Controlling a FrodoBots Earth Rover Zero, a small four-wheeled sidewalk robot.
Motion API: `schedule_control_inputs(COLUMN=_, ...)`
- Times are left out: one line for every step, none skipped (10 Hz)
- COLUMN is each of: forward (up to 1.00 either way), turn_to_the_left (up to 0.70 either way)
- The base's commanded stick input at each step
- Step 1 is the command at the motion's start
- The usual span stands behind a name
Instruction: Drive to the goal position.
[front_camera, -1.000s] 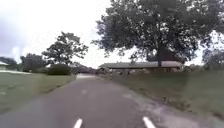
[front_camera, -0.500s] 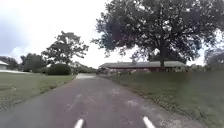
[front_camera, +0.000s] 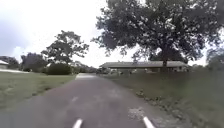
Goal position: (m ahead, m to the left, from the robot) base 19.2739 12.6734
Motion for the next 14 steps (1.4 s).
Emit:
schedule_control_inputs(forward=0.7, turn_to_the_left=0.0)
schedule_control_inputs(forward=0.7, turn_to_the_left=0.0)
schedule_control_inputs(forward=0.7, turn_to_the_left=0.0)
schedule_control_inputs(forward=0.7, turn_to_the_left=0.0)
schedule_control_inputs(forward=0.7, turn_to_the_left=0.0)
schedule_control_inputs(forward=0.7, turn_to_the_left=0.0)
schedule_control_inputs(forward=0.7, turn_to_the_left=0.0)
schedule_control_inputs(forward=0.7, turn_to_the_left=0.0)
schedule_control_inputs(forward=0.7, turn_to_the_left=0.0)
schedule_control_inputs(forward=0.7, turn_to_the_left=0.0)
schedule_control_inputs(forward=0.7, turn_to_the_left=0.0)
schedule_control_inputs(forward=0.7, turn_to_the_left=0.08)
schedule_control_inputs(forward=0.7, turn_to_the_left=0.17)
schedule_control_inputs(forward=0.7, turn_to_the_left=0.25)
